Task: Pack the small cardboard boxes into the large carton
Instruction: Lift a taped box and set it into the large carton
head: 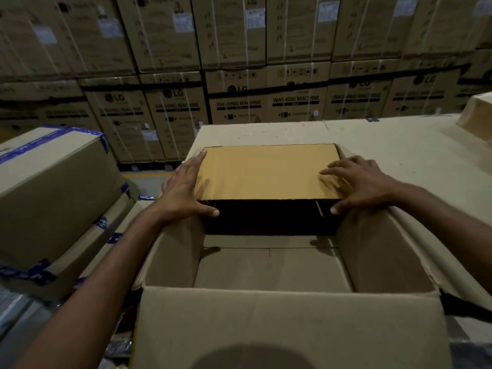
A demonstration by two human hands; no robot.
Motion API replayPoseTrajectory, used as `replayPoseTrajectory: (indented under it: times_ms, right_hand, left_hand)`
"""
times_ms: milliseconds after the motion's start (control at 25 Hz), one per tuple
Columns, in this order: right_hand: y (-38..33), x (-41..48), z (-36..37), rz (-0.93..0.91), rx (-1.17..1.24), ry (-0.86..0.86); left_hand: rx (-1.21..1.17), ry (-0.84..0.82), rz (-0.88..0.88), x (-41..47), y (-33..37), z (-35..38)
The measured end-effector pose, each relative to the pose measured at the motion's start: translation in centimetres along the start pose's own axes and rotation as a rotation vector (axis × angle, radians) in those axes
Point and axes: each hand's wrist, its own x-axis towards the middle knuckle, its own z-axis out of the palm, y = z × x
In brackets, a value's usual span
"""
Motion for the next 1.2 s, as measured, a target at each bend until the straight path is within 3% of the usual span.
replayPoseTrajectory:
  times_ms: [120, 200, 280, 480, 560, 640, 840, 1040, 1200]
  right_hand:
    - [0.0, 0.7, 0.0, -0.090, 0.011, 0.070]
    - [-0.1, 0.2, -0.7, -0.092, 0.216, 0.157]
    - [-0.2, -0.1, -1.3, -0.070, 0.436, 0.346]
    - [-0.9, 3.2, -1.9, 0.086, 0.659, 0.979]
    - [-0.9, 5.2, -1.8, 0.146, 0.781, 1.120]
    - [-0.4, 6.8, -1.3, 0.245, 0.774, 1.086]
    - [0.9, 8.7, -0.5, 0.163, 0.538, 0.789]
    - [2.5, 10.3, 0.2, 0.146, 0.342, 0.537]
    - [3.2, 12.0, 0.8, 0.219, 0.354, 0.377]
  left_hand:
    - [-0.001, -0.004, -0.001, 0.4, -0.4, 0.1]
    - [-0.022, 0.008, 0.007, 0.6, -0.6, 0.2]
    - [-0.054, 0.069, 0.012, 1.0, -0.7, 0.2]
    - [-0.244, 0.562, -0.055, 3.7, 1.4, -0.1]
    - [-0.331, 0.726, -0.080, 5.5, 2.0, -0.2]
    - [-0.307, 0.710, -0.061, 7.2, 1.3, 0.0]
    - [-0.196, 0.285, -0.099, 11.5, -1.1, 1.4]
    - [-0.150, 0.305, -0.043, 13.8, -2.3, 1.7]
    - [0.037, 0.080, -0.157, 15.0, -3.4, 2.5]
